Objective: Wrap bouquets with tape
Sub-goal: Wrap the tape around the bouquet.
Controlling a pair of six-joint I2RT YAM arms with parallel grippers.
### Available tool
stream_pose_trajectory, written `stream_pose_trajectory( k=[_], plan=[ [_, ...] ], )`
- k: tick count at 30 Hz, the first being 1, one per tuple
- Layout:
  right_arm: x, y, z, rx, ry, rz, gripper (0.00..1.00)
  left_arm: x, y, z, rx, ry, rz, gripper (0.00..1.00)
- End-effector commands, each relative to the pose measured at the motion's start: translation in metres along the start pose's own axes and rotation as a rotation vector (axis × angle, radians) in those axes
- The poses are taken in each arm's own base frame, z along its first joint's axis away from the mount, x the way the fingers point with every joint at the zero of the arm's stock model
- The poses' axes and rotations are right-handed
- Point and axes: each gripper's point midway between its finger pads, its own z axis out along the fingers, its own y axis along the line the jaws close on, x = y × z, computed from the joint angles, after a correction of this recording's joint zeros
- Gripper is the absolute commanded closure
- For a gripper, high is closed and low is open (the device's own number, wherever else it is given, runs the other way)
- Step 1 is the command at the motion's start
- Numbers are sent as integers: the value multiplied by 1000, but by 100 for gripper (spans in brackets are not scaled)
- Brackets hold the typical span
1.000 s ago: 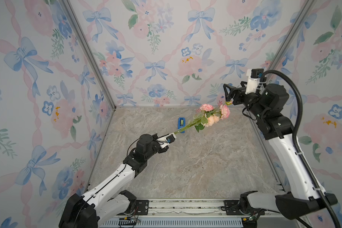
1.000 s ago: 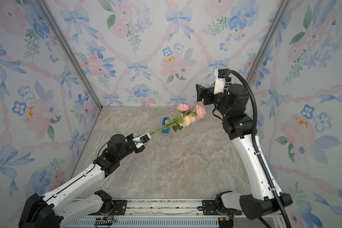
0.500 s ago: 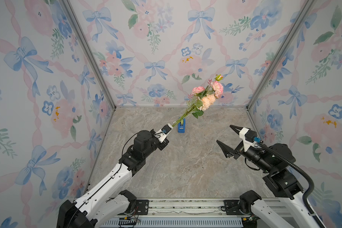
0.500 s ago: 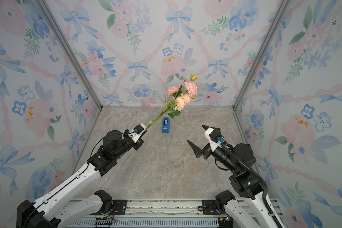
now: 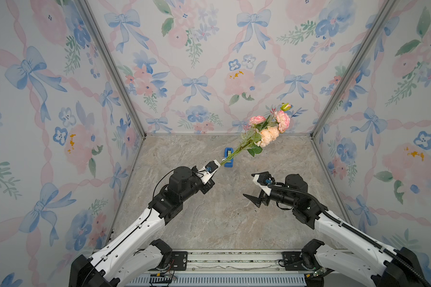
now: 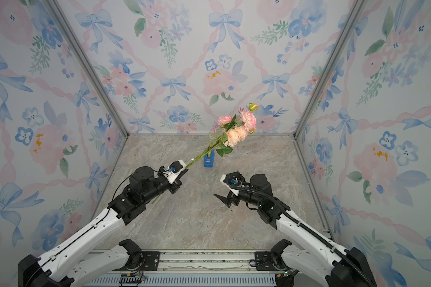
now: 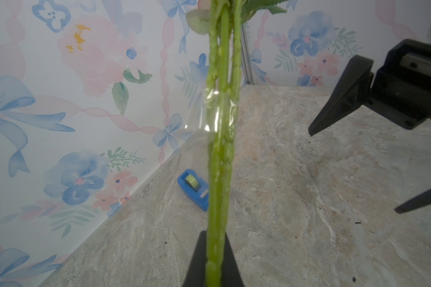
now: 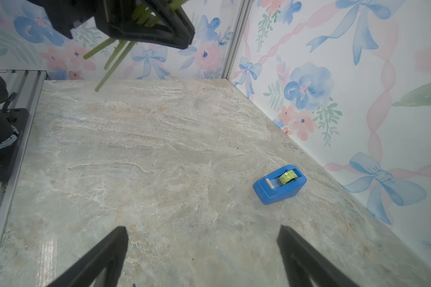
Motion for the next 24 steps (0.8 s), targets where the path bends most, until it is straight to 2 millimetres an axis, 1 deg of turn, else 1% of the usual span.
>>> stream_pose_trajectory(
  k=[1,7,9,11,15,18,21,24],
  plan=[
    [-30,-9,8,-1,-154,-57,4,-19,-4,-8,25,-63,-32,100],
    [-43,-5,38,-87,-250,-47,7,-24,-10,-10,52,-67,-39,100],
    [-45,-2,51,-112,-252,-56,10,-24,-12,-9,56,-59,-39,100],
    [-43,2,64,-132,-234,-77,12,-25,-11,-9,52,-59,-33,100],
    [-43,-6,85,-125,-246,-73,16,-29,-8,-11,36,-66,-31,100],
    [-43,-13,97,-116,-270,-65,20,-34,-5,-14,28,-79,-28,100],
    [-44,-14,105,-124,-303,-53,26,-40,-3,-15,21,-92,-24,100],
    [-46,-10,108,-155,-340,-38,35,-42,0,-16,7,-93,-22,100]
  ],
)
